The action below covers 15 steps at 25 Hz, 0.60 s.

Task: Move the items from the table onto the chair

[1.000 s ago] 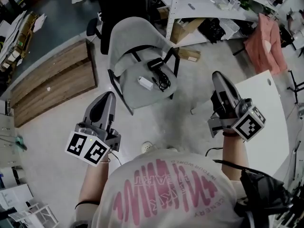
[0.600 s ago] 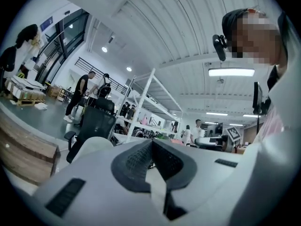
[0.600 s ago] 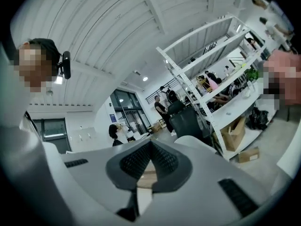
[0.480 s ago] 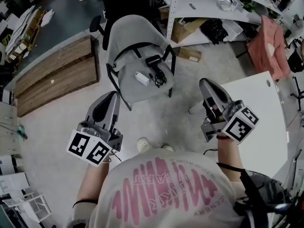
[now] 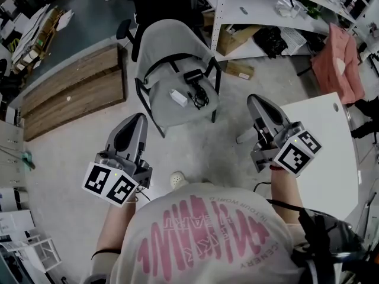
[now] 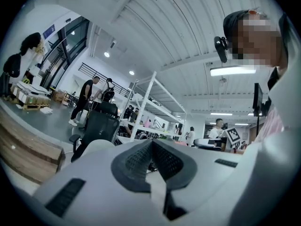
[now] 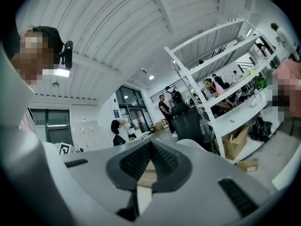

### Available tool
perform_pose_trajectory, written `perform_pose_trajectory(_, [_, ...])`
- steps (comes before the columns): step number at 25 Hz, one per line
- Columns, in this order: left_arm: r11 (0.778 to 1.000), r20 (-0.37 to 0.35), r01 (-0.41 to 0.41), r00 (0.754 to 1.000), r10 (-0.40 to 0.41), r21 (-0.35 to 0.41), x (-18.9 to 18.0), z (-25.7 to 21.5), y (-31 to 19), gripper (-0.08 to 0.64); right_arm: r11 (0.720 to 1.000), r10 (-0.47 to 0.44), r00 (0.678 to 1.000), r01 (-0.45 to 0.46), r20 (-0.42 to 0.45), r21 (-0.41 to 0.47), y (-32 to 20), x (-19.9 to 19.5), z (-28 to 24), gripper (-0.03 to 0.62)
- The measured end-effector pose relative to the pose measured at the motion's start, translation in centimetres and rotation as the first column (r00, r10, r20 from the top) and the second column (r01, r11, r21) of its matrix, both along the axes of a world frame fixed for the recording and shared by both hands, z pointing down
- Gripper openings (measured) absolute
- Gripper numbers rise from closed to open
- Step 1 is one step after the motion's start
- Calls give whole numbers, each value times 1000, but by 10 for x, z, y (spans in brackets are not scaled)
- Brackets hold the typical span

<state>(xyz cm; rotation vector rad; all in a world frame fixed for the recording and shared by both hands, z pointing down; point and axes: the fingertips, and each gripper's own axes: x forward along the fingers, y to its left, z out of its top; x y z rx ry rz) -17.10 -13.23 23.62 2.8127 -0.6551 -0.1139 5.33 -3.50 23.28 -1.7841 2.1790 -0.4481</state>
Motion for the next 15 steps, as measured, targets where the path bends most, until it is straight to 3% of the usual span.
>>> perform_pose_trajectory(15, [1000, -10, -8, 1000, 8, -6, 3, -2, -16, 11, 1000, 6, 1000, -6, -12, -4, -11, 3, -3, 12])
